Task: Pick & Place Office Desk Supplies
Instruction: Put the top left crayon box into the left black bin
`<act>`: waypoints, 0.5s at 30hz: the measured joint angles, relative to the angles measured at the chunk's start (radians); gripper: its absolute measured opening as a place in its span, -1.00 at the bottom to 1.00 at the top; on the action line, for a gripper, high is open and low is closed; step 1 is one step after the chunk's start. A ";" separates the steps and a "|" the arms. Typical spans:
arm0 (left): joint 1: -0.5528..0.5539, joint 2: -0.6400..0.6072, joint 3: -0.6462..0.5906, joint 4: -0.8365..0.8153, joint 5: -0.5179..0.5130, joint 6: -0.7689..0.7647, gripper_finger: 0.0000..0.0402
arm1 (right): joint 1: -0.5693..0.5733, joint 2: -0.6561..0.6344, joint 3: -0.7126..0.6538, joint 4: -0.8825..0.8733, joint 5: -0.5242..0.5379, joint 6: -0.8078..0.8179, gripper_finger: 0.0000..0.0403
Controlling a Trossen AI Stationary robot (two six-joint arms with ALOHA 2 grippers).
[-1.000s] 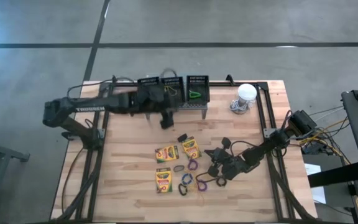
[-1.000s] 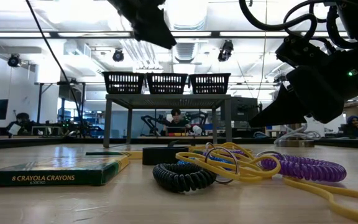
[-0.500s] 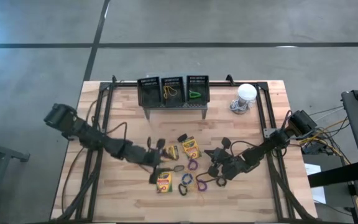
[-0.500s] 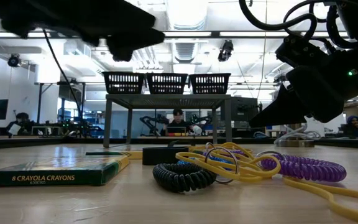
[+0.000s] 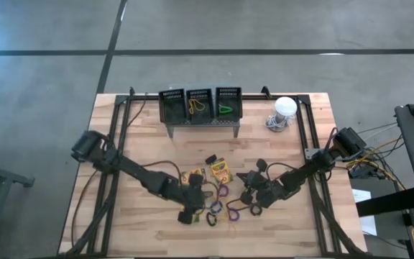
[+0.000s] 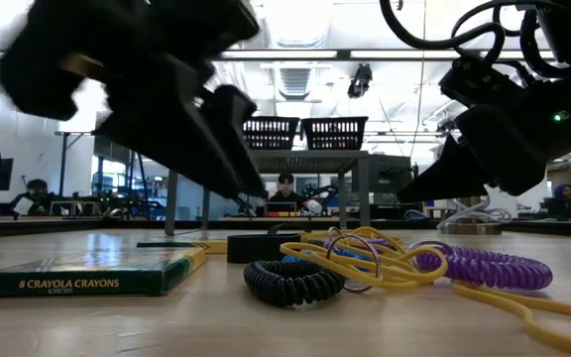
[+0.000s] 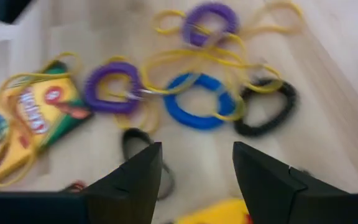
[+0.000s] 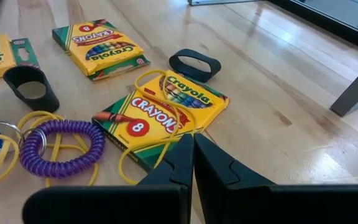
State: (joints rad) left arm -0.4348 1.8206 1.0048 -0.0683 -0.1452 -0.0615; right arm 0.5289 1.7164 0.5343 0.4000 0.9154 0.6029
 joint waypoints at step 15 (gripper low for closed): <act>-0.084 -0.007 -0.024 -0.015 0.006 0.038 0.01 | 0.001 0.000 0.000 0.000 -0.007 0.005 -0.96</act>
State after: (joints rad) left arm -0.5190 1.8131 0.9809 -0.0837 -0.1396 -0.0238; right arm 0.5297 1.7164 0.5343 0.4001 0.9081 0.6084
